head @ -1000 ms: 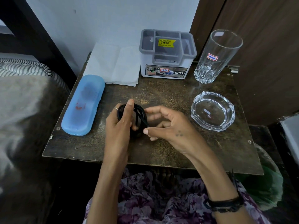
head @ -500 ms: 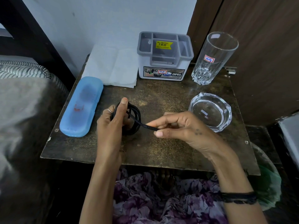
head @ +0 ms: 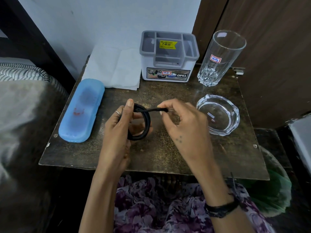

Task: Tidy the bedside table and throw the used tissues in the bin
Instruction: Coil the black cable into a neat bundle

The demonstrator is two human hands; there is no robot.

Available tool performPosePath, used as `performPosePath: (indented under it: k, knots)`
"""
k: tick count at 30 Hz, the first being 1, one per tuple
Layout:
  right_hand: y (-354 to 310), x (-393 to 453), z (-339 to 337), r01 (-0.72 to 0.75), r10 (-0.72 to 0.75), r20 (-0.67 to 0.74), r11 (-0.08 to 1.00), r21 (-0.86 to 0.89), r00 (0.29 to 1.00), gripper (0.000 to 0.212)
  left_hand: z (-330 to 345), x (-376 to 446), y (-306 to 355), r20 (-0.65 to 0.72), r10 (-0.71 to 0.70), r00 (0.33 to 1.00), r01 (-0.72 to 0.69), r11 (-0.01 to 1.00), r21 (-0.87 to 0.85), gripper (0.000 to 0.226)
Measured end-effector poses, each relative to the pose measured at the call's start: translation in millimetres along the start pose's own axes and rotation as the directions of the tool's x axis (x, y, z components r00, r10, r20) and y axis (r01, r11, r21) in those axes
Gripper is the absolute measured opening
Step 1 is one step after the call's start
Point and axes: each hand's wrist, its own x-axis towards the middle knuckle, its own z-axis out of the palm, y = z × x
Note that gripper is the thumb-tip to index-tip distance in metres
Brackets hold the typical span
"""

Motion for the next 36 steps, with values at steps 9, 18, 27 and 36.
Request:
performPosePath:
  k: [9, 18, 27, 36]
  knots:
    - [-7.7, 4.8, 4.3, -0.465, 0.431, 0.206, 0.674, 0.575, 0.879, 0.004, 8.2, -1.2, -6.7, 0.022, 0.050, 0.998, -0.054, 0.977, 0.208, 0.056]
    - [-3.1, 7.4, 2.0, -0.752, 0.349, 0.673, 0.181, 0.634, 0.652, 0.017, 2.8, 0.9, -6.5, -0.027, 0.201, 0.979, -0.177, 0.911, 0.373, 0.031]
    - [-5.8, 5.5, 4.6, -0.814, 0.257, 0.773, 0.144, 0.563, 0.580, 0.039, -1.4, 2.4, -8.3, -0.090, 0.250, 0.964, -0.180, 0.864, 0.470, 0.031]
    - [-6.1, 3.0, 15.3, -0.638, 0.275, 0.597, 0.526, 0.563, 0.754, 0.041, -3.5, 1.3, -7.1, -0.138, 0.304, 0.943, -0.206, 0.854, 0.478, 0.040]
